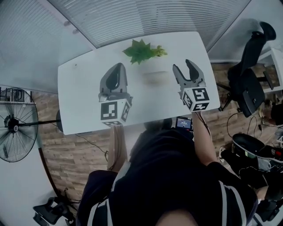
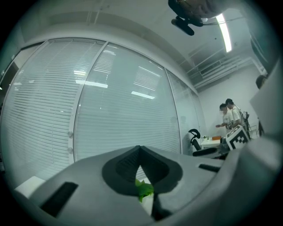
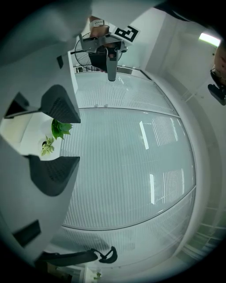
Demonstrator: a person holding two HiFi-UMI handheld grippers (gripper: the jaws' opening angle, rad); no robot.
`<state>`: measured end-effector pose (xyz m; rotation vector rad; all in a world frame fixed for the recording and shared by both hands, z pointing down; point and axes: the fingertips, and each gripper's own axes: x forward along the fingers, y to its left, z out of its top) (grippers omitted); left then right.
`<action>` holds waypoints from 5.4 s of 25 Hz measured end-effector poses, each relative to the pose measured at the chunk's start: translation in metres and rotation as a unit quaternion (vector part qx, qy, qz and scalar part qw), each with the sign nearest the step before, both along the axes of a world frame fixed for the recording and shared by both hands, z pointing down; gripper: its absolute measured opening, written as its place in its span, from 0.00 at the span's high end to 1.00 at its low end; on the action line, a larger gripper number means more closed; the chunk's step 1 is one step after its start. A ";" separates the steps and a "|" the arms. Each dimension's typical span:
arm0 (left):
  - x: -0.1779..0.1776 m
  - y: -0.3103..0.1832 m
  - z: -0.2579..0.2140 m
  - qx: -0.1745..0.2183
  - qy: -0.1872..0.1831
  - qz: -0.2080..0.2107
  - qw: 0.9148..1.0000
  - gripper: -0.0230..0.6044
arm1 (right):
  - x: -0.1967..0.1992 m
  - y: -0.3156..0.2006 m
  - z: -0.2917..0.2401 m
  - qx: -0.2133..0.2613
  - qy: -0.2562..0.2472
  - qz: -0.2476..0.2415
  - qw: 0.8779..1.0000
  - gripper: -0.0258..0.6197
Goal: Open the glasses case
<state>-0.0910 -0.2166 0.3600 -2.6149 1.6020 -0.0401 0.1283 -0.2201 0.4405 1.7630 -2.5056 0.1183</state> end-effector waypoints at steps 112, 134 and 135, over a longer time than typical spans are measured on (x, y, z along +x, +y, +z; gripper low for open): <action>-0.020 0.010 0.004 0.006 -0.012 -0.039 0.999 0.96 | 0.026 0.025 -0.083 0.090 0.003 0.021 0.996 0.94; -0.022 0.012 0.000 0.006 -0.025 -0.028 0.999 0.96 | 0.021 0.030 -0.072 0.073 0.023 0.030 0.997 0.94; -0.022 0.012 0.000 0.007 -0.024 -0.028 0.999 0.96 | 0.020 0.030 -0.072 0.073 0.022 0.030 0.997 0.94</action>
